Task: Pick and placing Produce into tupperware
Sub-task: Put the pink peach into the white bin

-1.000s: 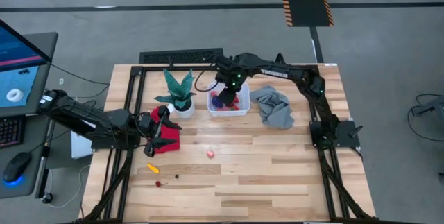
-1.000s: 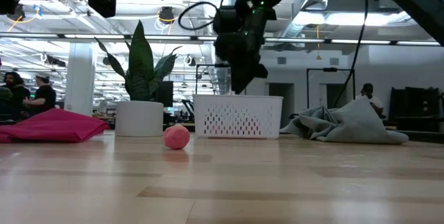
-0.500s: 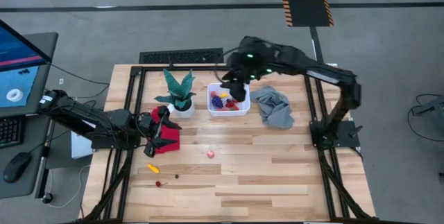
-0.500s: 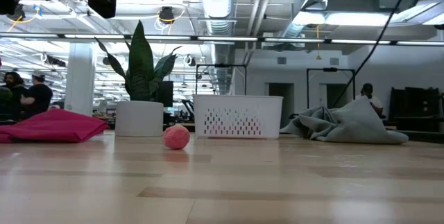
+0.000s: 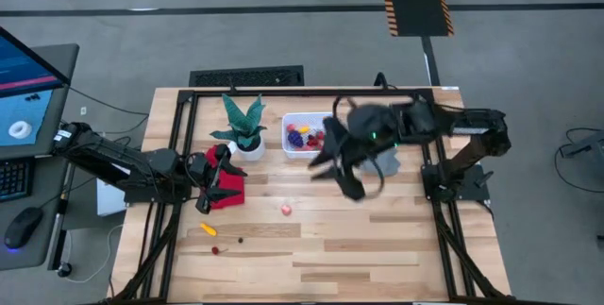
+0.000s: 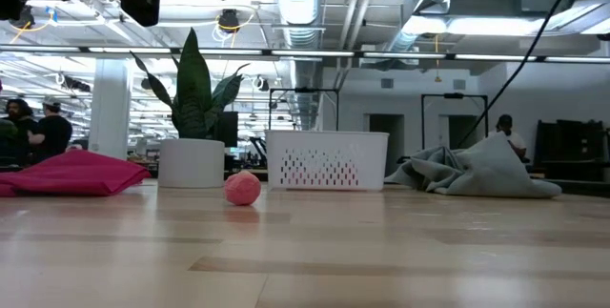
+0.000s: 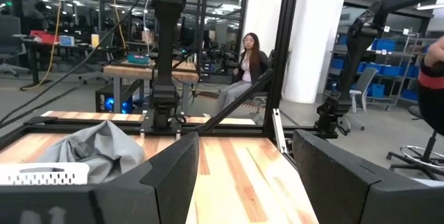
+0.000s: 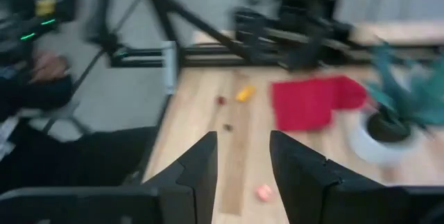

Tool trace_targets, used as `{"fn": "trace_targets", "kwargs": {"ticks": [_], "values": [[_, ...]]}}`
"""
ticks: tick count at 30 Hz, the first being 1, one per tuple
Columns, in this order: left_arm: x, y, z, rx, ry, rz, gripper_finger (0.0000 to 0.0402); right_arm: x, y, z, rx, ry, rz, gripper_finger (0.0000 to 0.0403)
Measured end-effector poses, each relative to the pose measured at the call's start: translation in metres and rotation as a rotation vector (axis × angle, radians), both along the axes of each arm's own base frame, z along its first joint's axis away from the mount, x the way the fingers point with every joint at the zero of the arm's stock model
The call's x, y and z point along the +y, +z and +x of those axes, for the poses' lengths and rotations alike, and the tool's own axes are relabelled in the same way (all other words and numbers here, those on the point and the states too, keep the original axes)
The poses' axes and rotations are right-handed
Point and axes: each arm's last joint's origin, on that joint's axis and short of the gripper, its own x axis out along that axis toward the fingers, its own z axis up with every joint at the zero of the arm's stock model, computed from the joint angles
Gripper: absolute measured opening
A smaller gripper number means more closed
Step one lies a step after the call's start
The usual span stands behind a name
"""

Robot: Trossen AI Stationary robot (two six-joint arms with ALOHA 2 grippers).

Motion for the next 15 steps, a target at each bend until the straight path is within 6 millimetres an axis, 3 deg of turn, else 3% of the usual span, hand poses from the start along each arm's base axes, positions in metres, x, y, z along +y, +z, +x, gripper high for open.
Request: {"fn": "trace_targets", "kwargs": {"ticks": [5, 8, 15], "values": [[0.001, -0.001, 0.0, 0.018, 0.017, -0.025, 0.0225, 0.033, 0.003, -0.004, -0.074, 0.153, -0.083, 0.0143], [0.001, -0.002, 0.001, 0.03, 0.052, -0.029, 0.0225, 0.042, 0.011, -0.018, -0.102, 0.186, -0.118, 0.0132], [0.002, -0.004, 0.001, 0.05, 0.061, -0.024, 0.0225, 0.033, 0.042, -0.077, -0.208, 0.044, -0.188, 0.0112]]}}
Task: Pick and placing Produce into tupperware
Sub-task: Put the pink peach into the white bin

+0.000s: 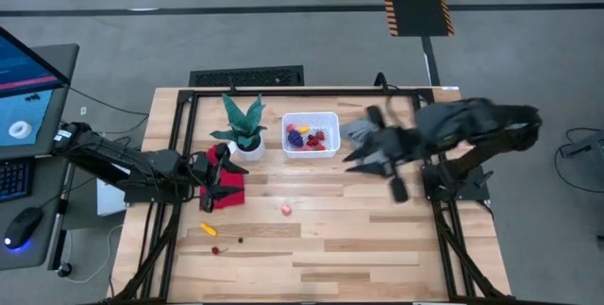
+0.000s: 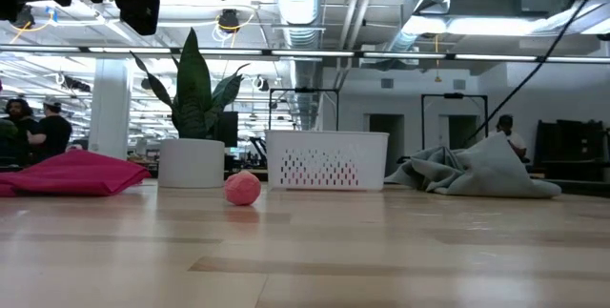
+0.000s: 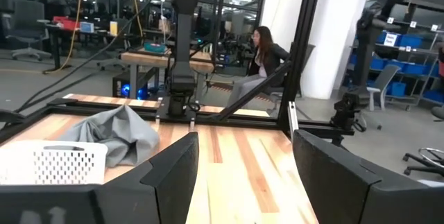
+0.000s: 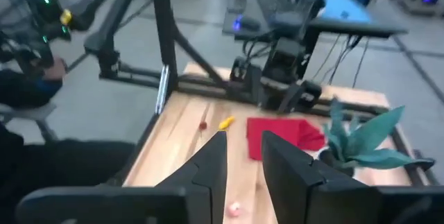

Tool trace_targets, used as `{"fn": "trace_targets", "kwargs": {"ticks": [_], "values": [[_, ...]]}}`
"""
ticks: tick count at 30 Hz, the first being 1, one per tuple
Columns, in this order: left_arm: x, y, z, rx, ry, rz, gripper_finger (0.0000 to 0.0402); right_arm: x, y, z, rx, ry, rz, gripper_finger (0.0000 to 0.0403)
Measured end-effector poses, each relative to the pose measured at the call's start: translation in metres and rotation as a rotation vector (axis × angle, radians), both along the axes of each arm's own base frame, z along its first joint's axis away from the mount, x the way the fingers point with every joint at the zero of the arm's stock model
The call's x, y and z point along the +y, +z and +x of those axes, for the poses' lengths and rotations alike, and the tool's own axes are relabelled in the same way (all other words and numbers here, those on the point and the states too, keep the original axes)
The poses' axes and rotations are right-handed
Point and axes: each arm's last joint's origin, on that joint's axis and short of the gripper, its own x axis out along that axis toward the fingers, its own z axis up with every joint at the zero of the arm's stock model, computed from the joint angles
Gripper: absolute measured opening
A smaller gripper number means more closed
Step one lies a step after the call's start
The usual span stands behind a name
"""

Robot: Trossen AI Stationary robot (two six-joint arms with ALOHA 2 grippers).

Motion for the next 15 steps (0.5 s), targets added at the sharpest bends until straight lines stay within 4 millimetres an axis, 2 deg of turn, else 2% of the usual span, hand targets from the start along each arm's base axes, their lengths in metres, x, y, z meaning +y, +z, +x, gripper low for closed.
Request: {"fn": "trace_targets", "kwargs": {"ticks": [4, 7, 10, 15], "values": [[0.0, 0.0, 0.0, 0.0, 0.0, 0.0, 0.0225, -0.007, 0.011, -0.039, -0.065, -0.008, 0.022, 0.0109], [0.0, 0.0, 0.0, 0.001, -0.001, -0.006, 0.0225, -0.013, 0.008, -0.065, -0.087, -0.052, 0.04, 0.0108], [0.0, 0.0, 0.0, 0.001, -0.001, -0.01, 0.0225, -0.019, -0.009, -0.086, -0.093, -0.155, 0.047, 0.0108], [0.0, 0.0, 0.0, -0.001, 0.001, -0.005, 0.0225, -0.02, -0.056, -0.104, -0.132, -0.188, 0.061, 0.0108]]}}
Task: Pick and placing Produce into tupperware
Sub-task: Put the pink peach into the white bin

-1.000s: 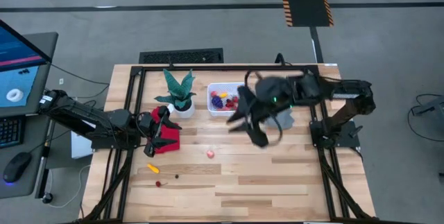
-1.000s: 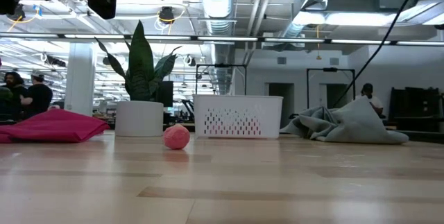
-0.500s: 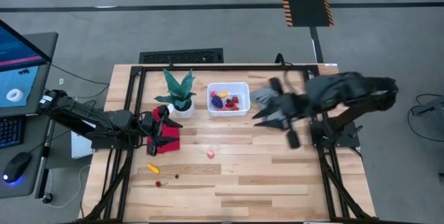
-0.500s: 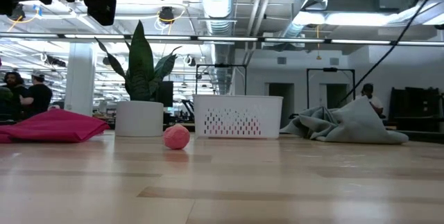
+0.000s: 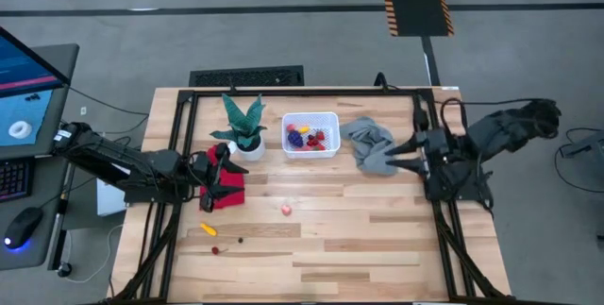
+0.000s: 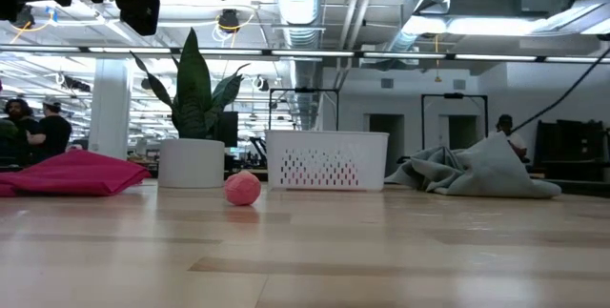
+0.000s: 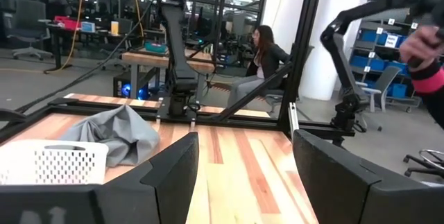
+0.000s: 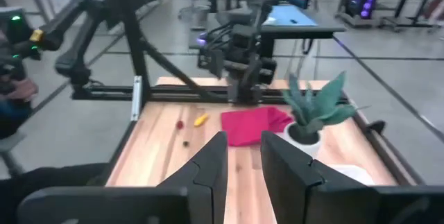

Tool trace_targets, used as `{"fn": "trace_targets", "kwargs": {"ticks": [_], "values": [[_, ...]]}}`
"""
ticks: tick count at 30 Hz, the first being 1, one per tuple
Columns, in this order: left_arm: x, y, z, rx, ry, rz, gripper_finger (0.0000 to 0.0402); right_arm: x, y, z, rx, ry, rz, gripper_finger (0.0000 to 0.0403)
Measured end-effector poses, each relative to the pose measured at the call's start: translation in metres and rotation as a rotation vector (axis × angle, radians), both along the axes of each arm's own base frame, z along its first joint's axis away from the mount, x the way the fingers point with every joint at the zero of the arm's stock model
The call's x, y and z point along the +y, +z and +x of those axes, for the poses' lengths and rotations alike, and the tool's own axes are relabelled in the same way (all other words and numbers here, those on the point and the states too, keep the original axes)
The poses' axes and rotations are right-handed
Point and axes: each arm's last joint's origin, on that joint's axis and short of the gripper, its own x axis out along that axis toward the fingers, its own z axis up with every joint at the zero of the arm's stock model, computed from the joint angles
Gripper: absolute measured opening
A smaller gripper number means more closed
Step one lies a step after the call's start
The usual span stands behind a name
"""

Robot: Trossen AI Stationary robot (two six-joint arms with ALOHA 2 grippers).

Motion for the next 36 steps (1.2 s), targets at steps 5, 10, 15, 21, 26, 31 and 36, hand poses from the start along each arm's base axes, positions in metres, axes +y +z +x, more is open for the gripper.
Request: {"fn": "trace_targets", "kwargs": {"ticks": [5, 10, 15, 21, 26, 31, 36], "values": [[0.001, 0.0, 0.0, 0.001, 0.026, -0.002, 0.0225, 0.0, -0.055, -0.01, -0.067, 0.03, 0.036, 0.0108], [0.002, -0.003, 0.0, 0.034, 0.058, -0.005, 0.0225, 0.001, -0.105, -0.012, -0.165, 0.05, 0.048, 0.0108], [0.003, -0.012, 0.001, 0.124, 0.11, -0.04, 0.0225, 0.002, -0.151, -0.007, -0.238, 0.044, 0.0, 0.0108], [0.005, -0.022, 0.004, 0.213, 0.204, -0.04, 0.0225, 0.002, -0.188, -0.004, -0.234, 0.034, -0.014, 0.0108], [0.002, -0.034, 0.014, 0.298, 0.215, -0.007, 0.0225, 0.005, -0.209, -0.004, -0.296, 0.086, 0.002, 0.0108], [-0.003, -0.036, 0.035, 0.38, 0.223, 0.031, 0.0225, 0.004, -0.21, -0.004, -0.322, 0.074, 0.002, 0.0108], [-0.011, -0.046, 0.06, 0.493, 0.2, 0.082, 0.0225, 0.001, -0.21, -0.002, -0.328, 0.036, 0.002, 0.0108]]}}
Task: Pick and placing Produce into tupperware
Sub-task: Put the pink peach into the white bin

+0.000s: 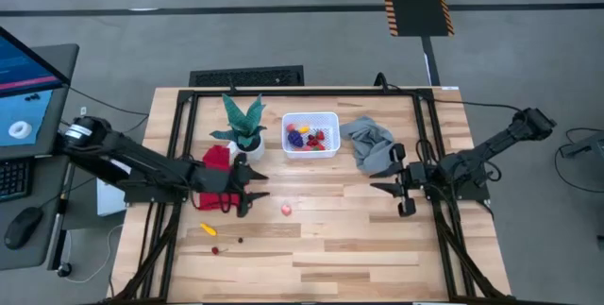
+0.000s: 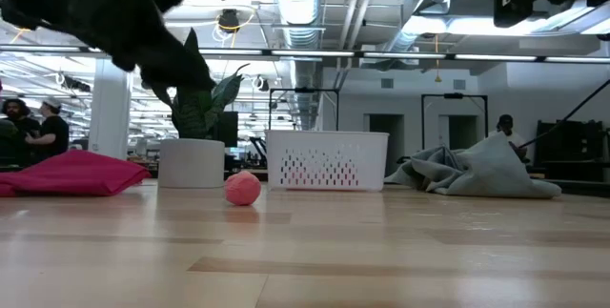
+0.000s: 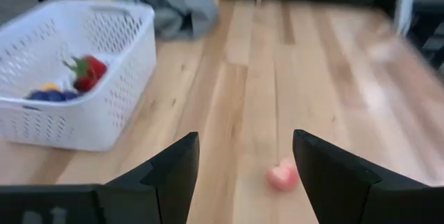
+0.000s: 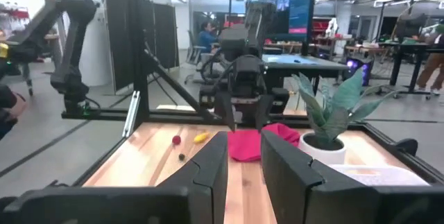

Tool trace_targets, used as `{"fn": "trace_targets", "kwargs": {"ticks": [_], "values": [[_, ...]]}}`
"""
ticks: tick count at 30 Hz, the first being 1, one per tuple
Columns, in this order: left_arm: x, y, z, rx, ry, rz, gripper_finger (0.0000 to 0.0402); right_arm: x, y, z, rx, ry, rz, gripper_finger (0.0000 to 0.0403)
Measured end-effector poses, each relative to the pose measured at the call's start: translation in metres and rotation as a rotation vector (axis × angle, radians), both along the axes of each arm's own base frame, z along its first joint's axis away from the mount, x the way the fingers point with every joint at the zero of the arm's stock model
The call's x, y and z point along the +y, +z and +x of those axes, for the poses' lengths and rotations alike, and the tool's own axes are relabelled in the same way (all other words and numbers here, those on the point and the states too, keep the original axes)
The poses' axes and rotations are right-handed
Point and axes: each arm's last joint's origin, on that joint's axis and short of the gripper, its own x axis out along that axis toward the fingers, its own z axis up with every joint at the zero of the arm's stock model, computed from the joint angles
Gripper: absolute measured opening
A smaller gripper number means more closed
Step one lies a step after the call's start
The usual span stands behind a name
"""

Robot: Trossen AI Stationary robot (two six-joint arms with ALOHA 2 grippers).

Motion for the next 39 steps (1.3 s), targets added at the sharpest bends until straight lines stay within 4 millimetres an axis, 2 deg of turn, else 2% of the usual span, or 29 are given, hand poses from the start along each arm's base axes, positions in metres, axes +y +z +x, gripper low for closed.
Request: {"fn": "trace_targets", "kwargs": {"ticks": [6, 13, 18, 23, 28, 39], "values": [[-0.006, -0.018, 0.029, 0.133, -0.035, 0.023, 0.0225, -0.002, -0.001, 0.002, 0.008, -0.014, -0.005, 0.0108], [-0.014, -0.036, 0.061, 0.258, -0.127, -0.05, 0.0225, -0.002, -0.001, 0.002, 0.008, -0.013, -0.006, 0.0108], [-0.018, -0.054, 0.08, 0.393, -0.1, -0.059, 0.0225, -0.002, -0.001, 0.002, 0.008, -0.012, -0.006, 0.0108], [-0.021, -0.06, 0.1, 0.497, -0.08, -0.039, 0.0225, -0.001, -0.001, 0.002, 0.008, -0.012, -0.007, 0.0108], [-0.022, -0.059, 0.107, 0.541, -0.079, -0.031, 0.0225, -0.001, -0.001, 0.002, 0.008, -0.011, -0.006, 0.0108], [-0.021, -0.052, 0.114, 0.445, -0.051, 0.056, 0.0216, -0.001, -0.001, 0.002, 0.007, -0.011, -0.005, 0.0108]]}}
